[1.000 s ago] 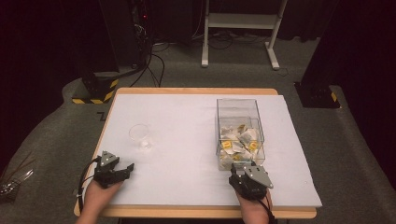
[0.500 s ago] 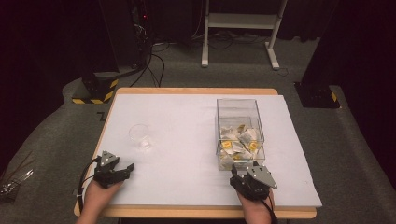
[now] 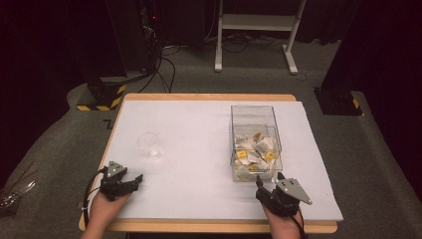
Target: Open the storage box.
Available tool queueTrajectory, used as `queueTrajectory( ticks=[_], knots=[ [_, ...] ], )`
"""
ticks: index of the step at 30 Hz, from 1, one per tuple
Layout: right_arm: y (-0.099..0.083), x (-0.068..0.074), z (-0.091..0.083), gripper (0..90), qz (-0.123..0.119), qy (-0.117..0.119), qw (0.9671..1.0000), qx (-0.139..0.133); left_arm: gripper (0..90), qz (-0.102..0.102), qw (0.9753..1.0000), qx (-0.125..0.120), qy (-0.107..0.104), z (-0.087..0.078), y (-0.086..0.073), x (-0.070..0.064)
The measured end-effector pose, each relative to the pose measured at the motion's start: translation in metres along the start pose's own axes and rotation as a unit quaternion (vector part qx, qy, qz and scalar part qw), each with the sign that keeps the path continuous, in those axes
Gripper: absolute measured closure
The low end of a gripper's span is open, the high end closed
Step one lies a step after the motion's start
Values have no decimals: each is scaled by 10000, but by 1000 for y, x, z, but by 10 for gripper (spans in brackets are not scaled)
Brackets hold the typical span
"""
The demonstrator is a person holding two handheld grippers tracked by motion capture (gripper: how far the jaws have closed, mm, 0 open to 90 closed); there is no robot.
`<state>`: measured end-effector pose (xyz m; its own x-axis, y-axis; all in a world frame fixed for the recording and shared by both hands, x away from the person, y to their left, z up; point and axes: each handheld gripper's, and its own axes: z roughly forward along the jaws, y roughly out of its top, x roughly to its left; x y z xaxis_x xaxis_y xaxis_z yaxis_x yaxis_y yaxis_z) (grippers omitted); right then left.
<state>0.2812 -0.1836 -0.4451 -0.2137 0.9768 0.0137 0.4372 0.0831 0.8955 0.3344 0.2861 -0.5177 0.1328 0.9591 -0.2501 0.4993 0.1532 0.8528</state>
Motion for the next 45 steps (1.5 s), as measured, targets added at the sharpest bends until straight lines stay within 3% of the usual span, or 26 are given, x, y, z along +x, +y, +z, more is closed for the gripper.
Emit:
queueTrajectory(
  ticks=[10, 18, 25, 36, 45],
  knots=[
    [11, -21, -2, 377, 49, 47, 9999, -145, 303, -6, 10000, -7, -4, 0, 0, 0],
    [20, -37, 8, 422, 82, 230, 9995, -182, 303, -2, 10000, 2, -4, 0, 0, 0],
    [27, -46, 18, 456, 116, 194, 9995, -220, 303, -2, 10000, 2, -4, 0, 0, 0],
    [34, -51, 38, 541, -7, 107, 9999, -136, 303, -3, 10000, 1, -6, 0, 0, 0],
    [29, -48, 41, 642, 49, -27, 9998, -179, 303, -6, 10000, 0, -6, 0, 0, 0]
  ],
)
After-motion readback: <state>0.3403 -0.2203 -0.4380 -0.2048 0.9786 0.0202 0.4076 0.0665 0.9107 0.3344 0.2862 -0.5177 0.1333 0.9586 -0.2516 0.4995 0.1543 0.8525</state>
